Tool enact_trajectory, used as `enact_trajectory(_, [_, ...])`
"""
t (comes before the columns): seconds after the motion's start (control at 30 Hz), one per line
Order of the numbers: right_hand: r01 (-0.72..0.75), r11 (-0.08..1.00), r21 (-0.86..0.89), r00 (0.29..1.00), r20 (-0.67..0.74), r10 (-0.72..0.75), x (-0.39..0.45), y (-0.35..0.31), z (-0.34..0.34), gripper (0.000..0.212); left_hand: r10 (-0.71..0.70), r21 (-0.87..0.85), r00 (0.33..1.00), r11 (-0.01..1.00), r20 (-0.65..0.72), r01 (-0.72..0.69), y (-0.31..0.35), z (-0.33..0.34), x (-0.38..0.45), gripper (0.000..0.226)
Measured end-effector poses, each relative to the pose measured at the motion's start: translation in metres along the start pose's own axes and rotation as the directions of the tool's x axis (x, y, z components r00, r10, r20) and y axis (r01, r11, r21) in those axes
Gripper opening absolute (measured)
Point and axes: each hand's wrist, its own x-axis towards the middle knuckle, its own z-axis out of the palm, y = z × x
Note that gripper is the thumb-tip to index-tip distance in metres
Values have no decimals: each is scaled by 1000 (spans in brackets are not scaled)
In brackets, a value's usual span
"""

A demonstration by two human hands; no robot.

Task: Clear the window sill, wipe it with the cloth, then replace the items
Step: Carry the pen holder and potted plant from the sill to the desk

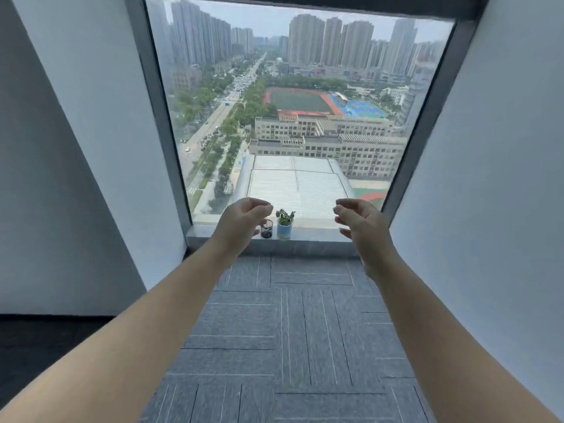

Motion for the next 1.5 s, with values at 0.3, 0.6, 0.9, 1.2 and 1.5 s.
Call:
enact_trajectory(0.3, [-66, 997, -28, 998, 6, 67, 150, 62, 19, 9, -84, 22, 990, 996, -117, 87, -50, 5, 139, 13])
enact_trajectory(0.6, [-187, 981, -47, 982, -47, 184, 329, 132, 70, 11, -182, 30, 978, 982, -99, 185, -119, -8, 333, 24])
enact_trajectory(0.9, [-323, 940, -108, 945, -86, 315, 467, 206, 97, 26, -303, 70, 951, 949, -59, 307, -192, -1, 484, 17])
enact_trajectory(1.2, [-430, 886, -175, 903, -66, 425, 607, 328, 94, 29, -395, 119, 914, 907, -88, 404, -301, 33, 619, 33])
enact_trajectory(1.5, [-485, 853, -194, 872, -36, 487, 699, 519, 106, 38, -416, 117, 892, 891, -176, 439, -474, 67, 716, 22])
